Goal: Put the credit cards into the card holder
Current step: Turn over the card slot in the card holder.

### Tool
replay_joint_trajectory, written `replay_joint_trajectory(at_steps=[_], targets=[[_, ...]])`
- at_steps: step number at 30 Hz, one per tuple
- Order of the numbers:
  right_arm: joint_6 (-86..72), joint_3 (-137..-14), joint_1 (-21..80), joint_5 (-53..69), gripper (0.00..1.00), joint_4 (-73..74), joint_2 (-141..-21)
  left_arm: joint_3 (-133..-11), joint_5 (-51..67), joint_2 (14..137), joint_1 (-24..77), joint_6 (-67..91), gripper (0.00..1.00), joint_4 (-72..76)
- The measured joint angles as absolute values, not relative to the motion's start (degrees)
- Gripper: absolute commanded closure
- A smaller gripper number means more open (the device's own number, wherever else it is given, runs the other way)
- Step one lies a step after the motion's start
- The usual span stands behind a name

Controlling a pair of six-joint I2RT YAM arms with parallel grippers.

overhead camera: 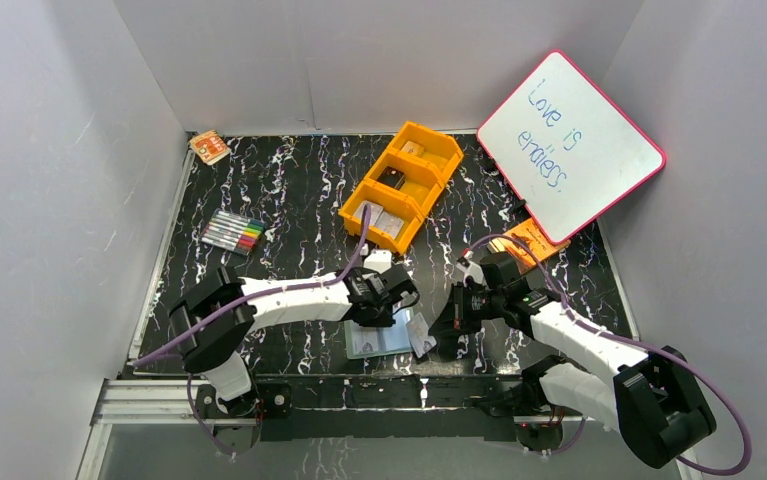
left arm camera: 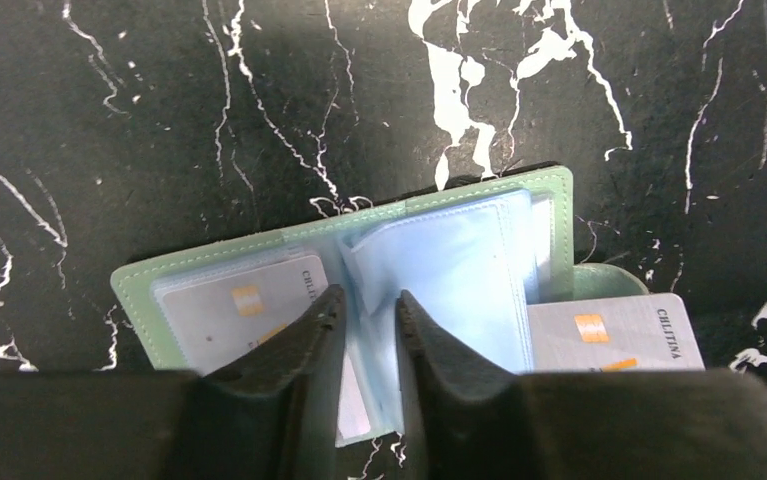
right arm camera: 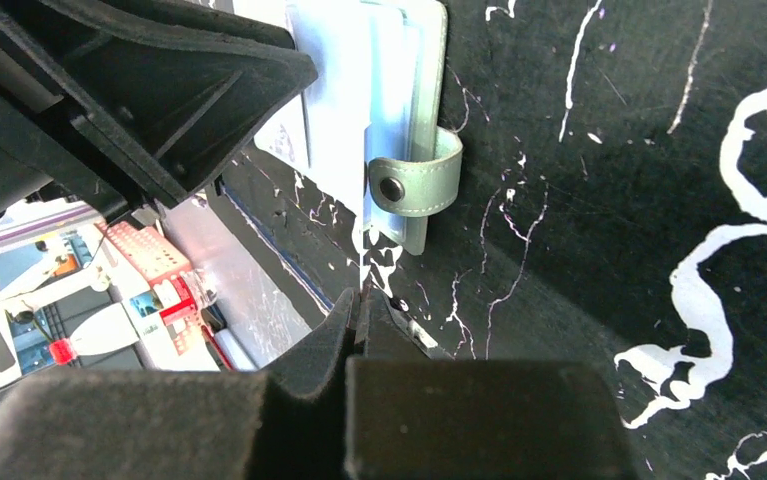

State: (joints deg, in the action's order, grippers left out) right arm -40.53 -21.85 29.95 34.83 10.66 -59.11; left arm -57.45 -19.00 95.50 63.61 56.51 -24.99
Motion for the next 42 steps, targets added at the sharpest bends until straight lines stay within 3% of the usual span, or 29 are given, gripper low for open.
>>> replay_joint_trajectory(at_steps=[12,26,33,42], targets=[[-42.13,-21.87,31.97,36.47,1.00,5.91,-61.34,-58.17,-18.98,90.74,63.61,56.21,0.47,-26.92],[-44.23,-23.29,39.13,35.40,1.00,1.15,-64.97,-54.92,-17.96,84.66,63.57,59.29,0.34,-25.17],[-44.66,-24.23,41.45,34.46,1.00,-0.19,-65.73,-53.98,-17.82,84.66,61.21,60.05,0.33,-23.53],[-44.69,-24.23,41.91,34.11,1.00,-0.19,-65.73,-52.05,-15.75,84.66,59.18,60.03,0.60,-20.58]])
